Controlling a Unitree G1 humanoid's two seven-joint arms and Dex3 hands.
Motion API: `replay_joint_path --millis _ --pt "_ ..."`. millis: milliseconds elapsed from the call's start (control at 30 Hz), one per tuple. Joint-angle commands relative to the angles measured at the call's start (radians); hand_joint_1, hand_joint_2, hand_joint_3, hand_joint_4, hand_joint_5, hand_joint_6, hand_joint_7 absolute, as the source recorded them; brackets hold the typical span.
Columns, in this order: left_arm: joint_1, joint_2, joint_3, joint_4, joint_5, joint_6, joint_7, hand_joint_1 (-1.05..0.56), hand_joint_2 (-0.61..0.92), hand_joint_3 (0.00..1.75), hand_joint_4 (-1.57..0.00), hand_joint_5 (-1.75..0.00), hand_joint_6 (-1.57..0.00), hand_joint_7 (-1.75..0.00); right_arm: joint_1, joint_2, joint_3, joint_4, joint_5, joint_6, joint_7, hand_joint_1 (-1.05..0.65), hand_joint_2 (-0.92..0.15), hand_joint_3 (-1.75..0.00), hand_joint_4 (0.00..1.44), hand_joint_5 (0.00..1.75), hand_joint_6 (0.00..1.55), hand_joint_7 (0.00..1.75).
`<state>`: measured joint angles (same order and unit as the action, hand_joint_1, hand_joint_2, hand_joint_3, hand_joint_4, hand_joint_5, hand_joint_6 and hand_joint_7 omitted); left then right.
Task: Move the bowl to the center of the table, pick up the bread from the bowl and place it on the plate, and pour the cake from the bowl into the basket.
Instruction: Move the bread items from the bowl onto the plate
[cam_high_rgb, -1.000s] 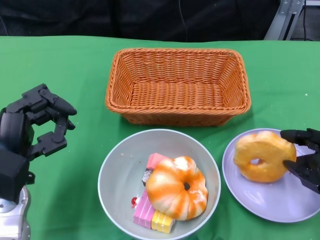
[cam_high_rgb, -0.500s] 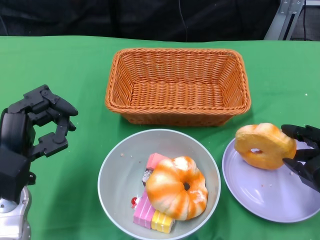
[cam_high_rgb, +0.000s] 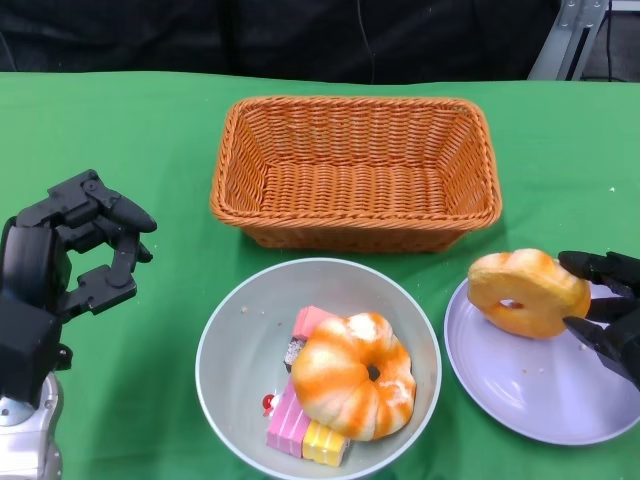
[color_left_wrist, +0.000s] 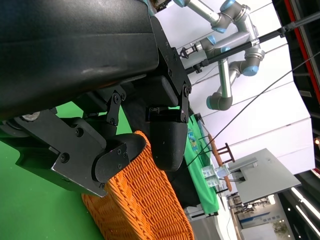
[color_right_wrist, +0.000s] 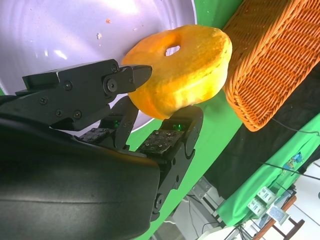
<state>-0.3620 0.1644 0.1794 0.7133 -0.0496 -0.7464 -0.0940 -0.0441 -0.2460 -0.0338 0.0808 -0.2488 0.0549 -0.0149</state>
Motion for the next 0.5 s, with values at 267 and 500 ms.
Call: replay_joint_path --millis 267,500 --pt "0.008 0.020 0.007 -0.003 -0.012 -0.003 -0.010 0.01 0.59 1.04 -0.80 -1.50 -0.85 -1.29 0.032 -0.070 0.045 -0.109 -0.043 0.096 0.102 -0.16 -0.92 -0.07 0.66 0.30 0.74 0.03" --pt "0.007 0.020 0.009 0.003 -0.019 -0.006 -0.020 0.00 0.60 1.03 -0.80 -1.49 -0.85 -1.27 0.063 -0.121 0.105 -0.108 -0.238 -0.020 -0.031 -0.16 -0.88 -0.01 0.70 0.19 0.80 0.02"
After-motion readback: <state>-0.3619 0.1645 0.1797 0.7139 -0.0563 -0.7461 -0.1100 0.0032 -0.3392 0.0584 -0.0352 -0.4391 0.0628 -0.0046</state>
